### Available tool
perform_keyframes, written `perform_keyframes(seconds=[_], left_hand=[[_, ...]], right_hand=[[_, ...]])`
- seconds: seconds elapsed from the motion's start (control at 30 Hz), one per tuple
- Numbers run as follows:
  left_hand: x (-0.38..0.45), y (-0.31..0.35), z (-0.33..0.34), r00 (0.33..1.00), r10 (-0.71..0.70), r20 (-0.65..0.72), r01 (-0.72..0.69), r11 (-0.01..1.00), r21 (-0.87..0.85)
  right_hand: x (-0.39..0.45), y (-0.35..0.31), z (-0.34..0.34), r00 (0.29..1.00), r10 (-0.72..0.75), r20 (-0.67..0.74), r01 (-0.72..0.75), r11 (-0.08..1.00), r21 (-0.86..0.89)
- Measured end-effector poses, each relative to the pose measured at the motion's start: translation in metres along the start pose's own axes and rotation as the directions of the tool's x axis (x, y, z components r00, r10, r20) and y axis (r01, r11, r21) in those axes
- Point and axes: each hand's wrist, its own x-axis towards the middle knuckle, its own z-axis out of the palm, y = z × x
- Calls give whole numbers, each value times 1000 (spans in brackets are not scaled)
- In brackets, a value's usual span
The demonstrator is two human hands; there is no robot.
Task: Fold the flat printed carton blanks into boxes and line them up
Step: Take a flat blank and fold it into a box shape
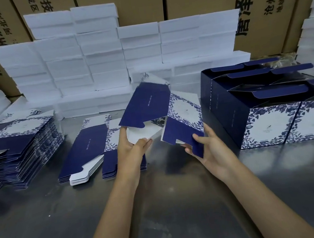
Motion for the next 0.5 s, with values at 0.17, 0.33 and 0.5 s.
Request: perform_keyframes(seconds=[0.17, 0.33, 0.5], left_hand=[[-5, 1, 5, 986, 148, -71, -126, 960, 252], [-14, -4, 12, 950, 303, 73, -299, 820, 488], [-17, -5, 16, 903, 365, 228, -422, 646, 636]], right_hand=[[-1, -7, -2, 990, 65, 124, -54, 994, -95], [-3, -18, -6, 969, 89, 230, -85, 996, -29], [-4, -24, -11, 978, 91, 186, -109, 990, 88]])
